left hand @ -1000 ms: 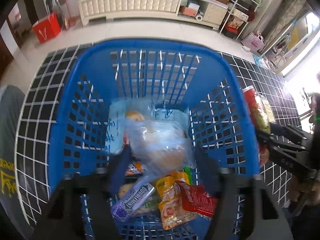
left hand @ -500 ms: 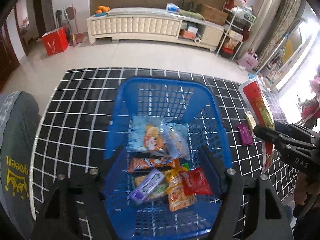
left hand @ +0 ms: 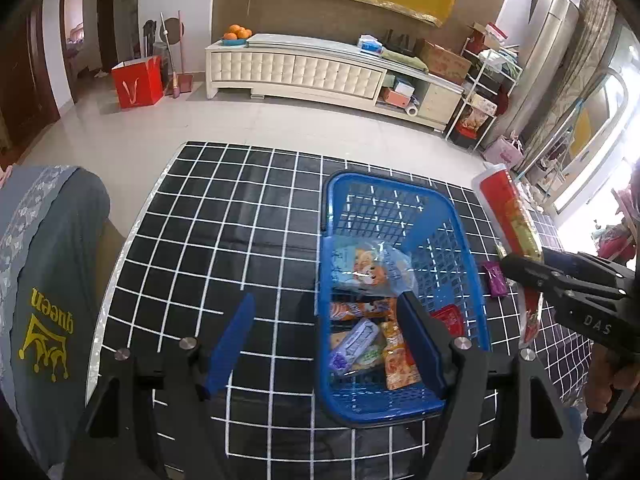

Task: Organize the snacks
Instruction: 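Lower the red Su Niu Du pack into the basket and open the right tool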

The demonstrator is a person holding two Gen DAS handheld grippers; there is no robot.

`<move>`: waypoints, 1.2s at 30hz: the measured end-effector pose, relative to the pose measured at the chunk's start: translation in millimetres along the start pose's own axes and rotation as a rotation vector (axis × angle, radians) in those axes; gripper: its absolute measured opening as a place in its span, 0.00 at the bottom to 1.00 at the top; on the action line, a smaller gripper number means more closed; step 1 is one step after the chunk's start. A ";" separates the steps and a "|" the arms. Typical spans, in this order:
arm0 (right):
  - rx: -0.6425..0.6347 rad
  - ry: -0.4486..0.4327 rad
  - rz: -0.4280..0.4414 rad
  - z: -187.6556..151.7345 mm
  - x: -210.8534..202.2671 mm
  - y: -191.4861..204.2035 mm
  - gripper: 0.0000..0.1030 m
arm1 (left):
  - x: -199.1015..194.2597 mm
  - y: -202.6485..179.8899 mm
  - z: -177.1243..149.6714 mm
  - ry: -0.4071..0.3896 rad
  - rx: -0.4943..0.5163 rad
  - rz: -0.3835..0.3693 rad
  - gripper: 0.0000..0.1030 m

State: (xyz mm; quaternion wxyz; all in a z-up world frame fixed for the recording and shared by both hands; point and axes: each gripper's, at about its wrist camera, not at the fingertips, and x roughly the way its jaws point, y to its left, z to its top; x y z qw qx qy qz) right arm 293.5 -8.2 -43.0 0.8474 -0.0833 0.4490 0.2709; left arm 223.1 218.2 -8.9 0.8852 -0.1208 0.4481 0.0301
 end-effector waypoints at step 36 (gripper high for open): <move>-0.137 0.258 -0.096 33.6 112.3 21.4 0.77 | 69.7 6.7 2.2 0.102 0.058 -0.028 0.70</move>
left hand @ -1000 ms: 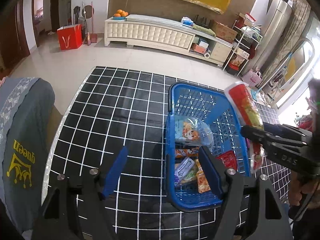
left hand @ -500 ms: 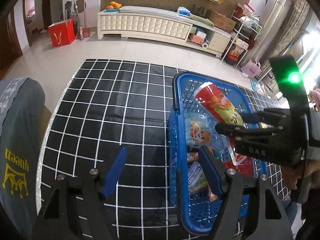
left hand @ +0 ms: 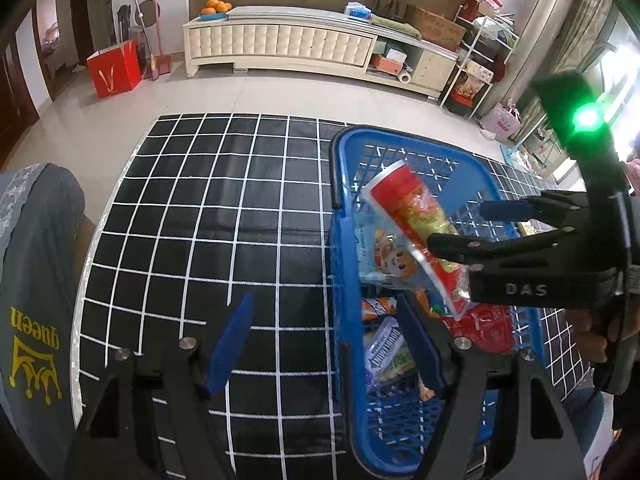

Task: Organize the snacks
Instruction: 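Lower the red Su Niu Du pack into the basket and open the right tool, then grasp the cracker bar in clear wrap with the right tool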

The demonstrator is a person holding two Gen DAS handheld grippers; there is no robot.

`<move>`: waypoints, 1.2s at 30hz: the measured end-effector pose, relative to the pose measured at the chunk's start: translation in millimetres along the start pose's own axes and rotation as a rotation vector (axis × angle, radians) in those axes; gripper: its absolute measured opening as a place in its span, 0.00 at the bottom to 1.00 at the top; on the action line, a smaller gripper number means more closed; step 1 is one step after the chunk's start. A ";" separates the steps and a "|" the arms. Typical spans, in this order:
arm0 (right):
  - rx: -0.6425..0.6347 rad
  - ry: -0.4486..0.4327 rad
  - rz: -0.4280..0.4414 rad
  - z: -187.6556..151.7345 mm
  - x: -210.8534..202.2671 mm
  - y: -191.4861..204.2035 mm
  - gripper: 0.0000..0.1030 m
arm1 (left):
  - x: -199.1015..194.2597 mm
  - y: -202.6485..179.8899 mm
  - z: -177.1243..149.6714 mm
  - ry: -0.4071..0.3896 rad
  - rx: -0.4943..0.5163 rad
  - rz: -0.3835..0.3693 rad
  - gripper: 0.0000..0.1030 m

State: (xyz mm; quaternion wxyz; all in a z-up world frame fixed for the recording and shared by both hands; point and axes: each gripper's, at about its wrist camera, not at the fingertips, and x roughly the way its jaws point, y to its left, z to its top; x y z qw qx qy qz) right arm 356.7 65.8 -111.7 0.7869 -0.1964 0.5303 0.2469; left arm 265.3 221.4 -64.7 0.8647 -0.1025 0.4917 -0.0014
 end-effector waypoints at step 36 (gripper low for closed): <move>0.337 -0.198 -0.051 -163.6 -132.2 -174.0 0.78 | -39.7 -230.4 -13.1 -0.083 0.237 -0.075 0.79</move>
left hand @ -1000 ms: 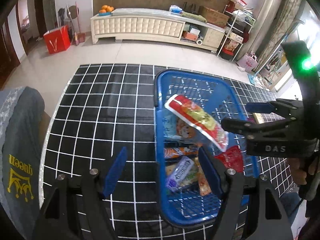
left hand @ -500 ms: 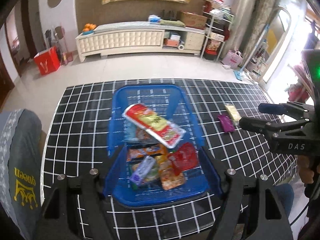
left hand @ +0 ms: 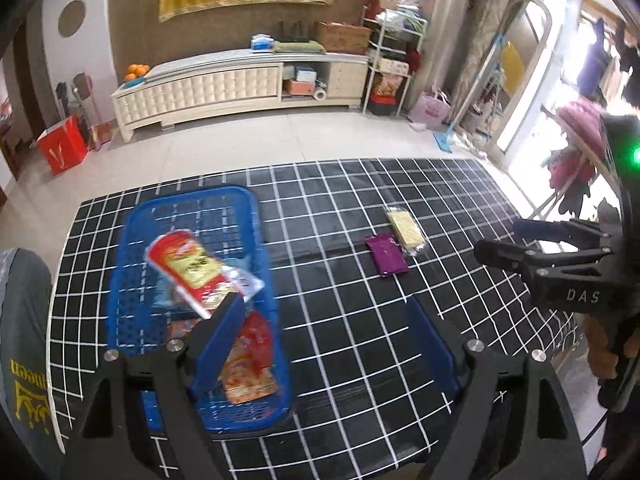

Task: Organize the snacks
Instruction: 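Grasp the cracker bar in clear wrap with the right tool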

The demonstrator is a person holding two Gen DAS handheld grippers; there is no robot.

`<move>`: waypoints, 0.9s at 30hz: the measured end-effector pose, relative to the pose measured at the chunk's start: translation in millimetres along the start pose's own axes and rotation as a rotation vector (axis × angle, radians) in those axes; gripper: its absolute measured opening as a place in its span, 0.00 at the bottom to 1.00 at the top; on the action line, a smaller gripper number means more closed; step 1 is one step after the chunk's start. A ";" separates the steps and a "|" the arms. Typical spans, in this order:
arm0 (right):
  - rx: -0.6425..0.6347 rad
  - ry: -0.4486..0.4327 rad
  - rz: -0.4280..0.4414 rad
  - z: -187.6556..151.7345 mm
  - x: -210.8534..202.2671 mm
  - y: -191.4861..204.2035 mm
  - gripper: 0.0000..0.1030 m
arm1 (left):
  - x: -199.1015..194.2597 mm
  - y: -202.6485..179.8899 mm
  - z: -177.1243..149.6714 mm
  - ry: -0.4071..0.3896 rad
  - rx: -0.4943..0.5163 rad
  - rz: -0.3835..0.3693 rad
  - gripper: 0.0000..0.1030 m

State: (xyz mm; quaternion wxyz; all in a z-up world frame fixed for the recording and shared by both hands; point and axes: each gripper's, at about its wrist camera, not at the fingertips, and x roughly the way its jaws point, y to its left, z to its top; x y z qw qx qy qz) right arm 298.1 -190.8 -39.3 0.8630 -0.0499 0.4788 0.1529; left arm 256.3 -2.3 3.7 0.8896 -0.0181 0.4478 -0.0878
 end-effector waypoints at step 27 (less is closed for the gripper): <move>0.130 0.098 -0.021 -1.0 90.2 -113.2 0.78 | 147.1 -93.6 40.4 0.189 0.083 -0.028 0.79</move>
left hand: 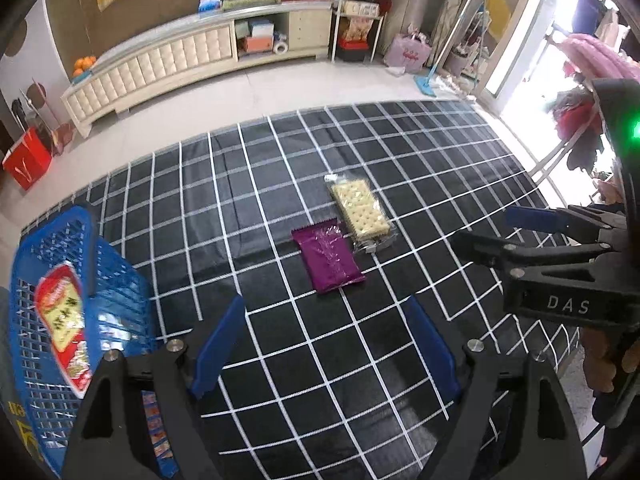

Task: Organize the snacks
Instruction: 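Grasp the cracker bar in clear wrap with the right tool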

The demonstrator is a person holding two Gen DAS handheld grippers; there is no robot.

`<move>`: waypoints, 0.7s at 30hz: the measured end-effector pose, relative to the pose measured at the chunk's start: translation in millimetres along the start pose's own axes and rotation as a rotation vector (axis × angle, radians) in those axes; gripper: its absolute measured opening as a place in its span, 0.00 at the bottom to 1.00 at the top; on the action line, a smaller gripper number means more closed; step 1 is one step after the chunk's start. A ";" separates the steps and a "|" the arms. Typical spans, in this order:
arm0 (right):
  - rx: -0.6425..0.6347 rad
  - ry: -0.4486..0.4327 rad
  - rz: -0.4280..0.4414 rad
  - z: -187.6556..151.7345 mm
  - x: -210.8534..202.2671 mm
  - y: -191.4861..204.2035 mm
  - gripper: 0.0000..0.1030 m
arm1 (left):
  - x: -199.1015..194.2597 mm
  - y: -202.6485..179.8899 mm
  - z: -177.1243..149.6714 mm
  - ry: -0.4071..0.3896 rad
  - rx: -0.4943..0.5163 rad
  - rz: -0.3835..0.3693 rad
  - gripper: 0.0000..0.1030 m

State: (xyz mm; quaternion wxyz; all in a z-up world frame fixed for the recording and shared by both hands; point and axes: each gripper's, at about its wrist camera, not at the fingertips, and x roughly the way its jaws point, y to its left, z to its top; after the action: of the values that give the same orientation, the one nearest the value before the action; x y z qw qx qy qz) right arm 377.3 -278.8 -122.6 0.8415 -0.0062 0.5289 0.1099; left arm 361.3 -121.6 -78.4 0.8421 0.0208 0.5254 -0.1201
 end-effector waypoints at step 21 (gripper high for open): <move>0.032 0.104 -0.040 46.0 113.5 -1.3 0.78 | 101.8 69.0 9.5 0.092 -0.224 -0.007 0.79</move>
State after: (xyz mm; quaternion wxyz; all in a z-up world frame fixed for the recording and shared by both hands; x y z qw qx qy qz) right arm 465.7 -254.0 -203.7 0.8148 -0.0091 0.5735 0.0841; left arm 427.9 -74.6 -171.0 0.8136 -0.0696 0.5739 -0.0625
